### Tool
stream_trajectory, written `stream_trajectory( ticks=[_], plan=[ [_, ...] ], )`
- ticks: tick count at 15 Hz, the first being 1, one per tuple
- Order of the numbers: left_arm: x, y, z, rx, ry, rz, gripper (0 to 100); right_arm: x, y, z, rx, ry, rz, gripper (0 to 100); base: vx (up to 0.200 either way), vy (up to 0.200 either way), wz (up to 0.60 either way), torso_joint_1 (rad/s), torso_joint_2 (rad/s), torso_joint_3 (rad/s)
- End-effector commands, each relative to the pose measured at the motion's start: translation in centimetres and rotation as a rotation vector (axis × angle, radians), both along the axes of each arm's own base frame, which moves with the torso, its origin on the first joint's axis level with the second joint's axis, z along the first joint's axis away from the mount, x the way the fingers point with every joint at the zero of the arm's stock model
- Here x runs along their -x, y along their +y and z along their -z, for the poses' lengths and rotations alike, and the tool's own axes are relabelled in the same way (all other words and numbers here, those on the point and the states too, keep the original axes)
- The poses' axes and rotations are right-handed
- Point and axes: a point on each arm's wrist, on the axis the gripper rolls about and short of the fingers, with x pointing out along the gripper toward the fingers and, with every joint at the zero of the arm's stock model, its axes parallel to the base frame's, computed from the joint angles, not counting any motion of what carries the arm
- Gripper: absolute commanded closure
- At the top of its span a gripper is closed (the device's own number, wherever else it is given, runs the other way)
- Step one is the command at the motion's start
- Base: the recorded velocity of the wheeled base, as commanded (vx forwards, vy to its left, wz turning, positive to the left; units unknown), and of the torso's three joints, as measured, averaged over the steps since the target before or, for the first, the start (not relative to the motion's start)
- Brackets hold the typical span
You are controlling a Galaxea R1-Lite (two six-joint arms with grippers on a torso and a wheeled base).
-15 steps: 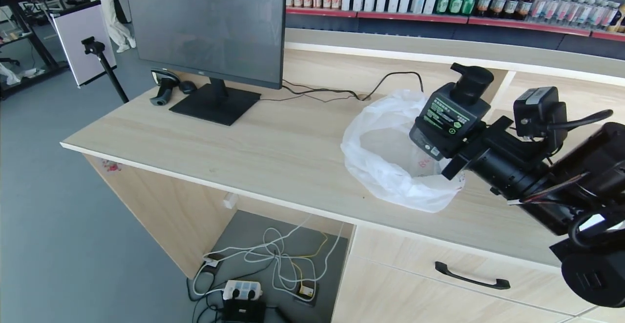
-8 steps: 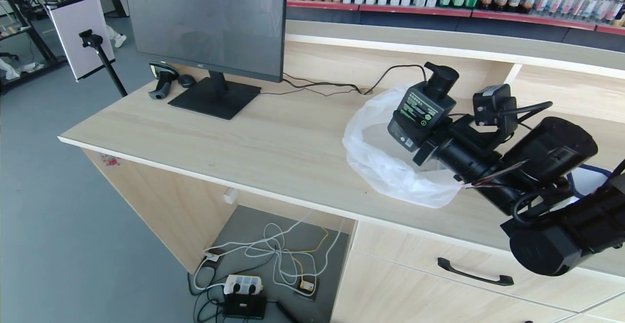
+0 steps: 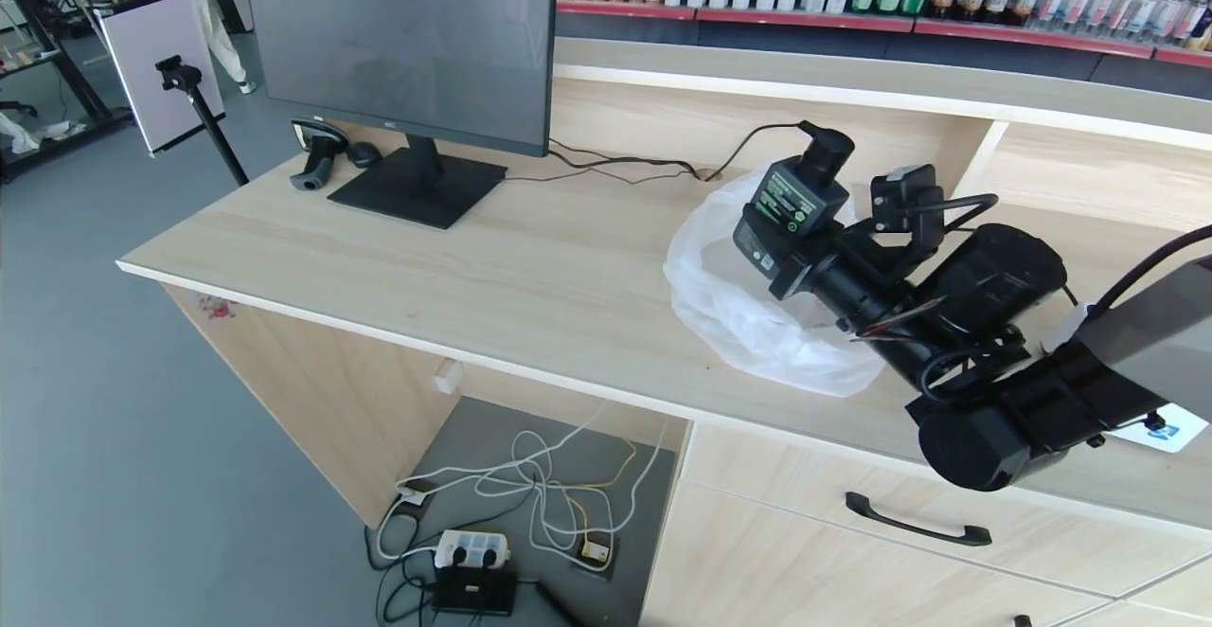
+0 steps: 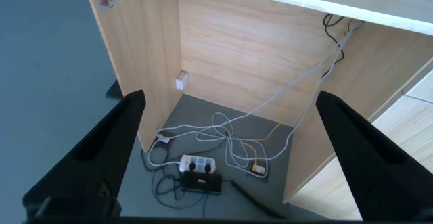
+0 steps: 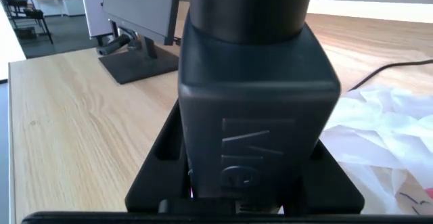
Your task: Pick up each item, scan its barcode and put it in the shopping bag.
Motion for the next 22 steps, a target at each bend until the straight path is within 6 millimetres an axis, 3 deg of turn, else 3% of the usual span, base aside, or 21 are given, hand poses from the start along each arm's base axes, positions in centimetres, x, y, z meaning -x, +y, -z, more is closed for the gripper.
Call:
stream_trajectory(
  ticks=[1, 9, 22],
  plan=[
    [0.0, 0.0, 0.0, 0.0, 0.002, 0.001, 0, -0.7, 0.3, 1.1, 0.007, 0.021, 0.01, 100, 0.0, 0.0, 0.0, 0.0, 0.0, 0.0],
    [0.0, 0.0, 0.0, 0.0, 0.0, 0.001, 0, -3.8, 1.5, 3.0, -0.001, 0.003, 0.057, 100, 0.0, 0.0, 0.0, 0.0, 0.0, 0.0],
    [0.0, 0.0, 0.0, 0.0, 0.0, 0.001, 0, -4.7, 1.8, 4.4, 0.068, 0.113, 0.068, 100, 0.0, 0.0, 0.0, 0.0, 0.0, 0.0]
  ],
)
